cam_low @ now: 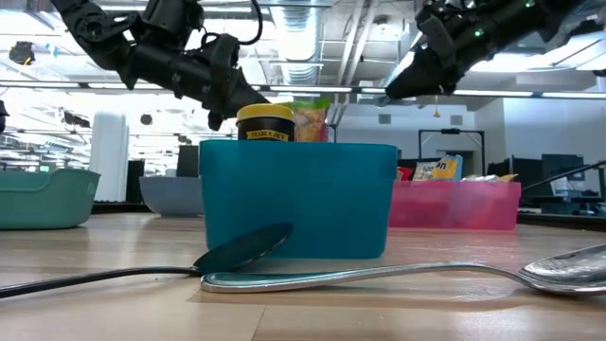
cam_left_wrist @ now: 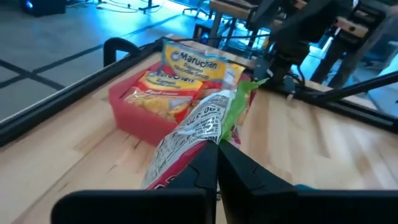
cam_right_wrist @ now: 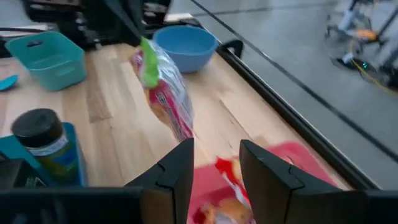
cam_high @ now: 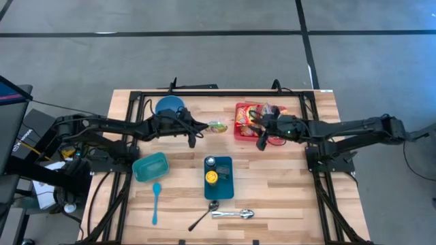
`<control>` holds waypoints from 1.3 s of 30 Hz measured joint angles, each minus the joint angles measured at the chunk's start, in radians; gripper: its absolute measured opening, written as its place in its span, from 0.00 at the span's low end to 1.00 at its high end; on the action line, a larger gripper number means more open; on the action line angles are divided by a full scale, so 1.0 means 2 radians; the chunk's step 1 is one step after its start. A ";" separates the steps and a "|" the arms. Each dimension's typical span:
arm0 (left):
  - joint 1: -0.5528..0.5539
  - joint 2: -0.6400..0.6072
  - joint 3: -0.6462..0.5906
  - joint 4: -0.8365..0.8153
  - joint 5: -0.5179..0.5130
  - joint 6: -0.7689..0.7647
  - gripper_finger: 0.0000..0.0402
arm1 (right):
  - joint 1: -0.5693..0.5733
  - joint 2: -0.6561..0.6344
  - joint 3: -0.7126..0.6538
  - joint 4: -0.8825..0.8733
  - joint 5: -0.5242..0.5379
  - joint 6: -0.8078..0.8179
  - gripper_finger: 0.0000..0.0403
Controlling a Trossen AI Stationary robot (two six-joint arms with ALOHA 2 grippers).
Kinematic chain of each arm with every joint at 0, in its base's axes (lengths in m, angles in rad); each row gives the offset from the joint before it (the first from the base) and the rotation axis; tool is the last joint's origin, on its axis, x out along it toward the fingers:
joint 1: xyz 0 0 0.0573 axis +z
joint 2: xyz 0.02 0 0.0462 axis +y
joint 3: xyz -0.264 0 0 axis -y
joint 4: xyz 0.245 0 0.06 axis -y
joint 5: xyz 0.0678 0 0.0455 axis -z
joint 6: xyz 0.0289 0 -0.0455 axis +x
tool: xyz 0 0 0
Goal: Pick & Place Food Item
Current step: Put the green noodle pack into the red bin
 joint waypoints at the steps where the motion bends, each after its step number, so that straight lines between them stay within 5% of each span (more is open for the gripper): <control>1: -0.001 0.000 0.000 0.003 0.000 -0.003 0.00 | 0.003 0.006 0.000 0.011 0.000 -0.005 0.30; 12: -0.006 0.001 0.011 0.019 0.015 -0.021 0.00 | 0.018 0.065 0.000 0.117 -0.036 -0.068 0.32; 25: -0.021 0.001 0.018 0.007 0.013 -0.029 0.00 | 0.010 0.118 0.001 0.196 -0.047 -0.069 0.53; 39: -0.024 0.016 0.018 0.024 0.010 -0.030 0.00 | 0.010 0.163 0.001 0.245 -0.060 -0.065 0.52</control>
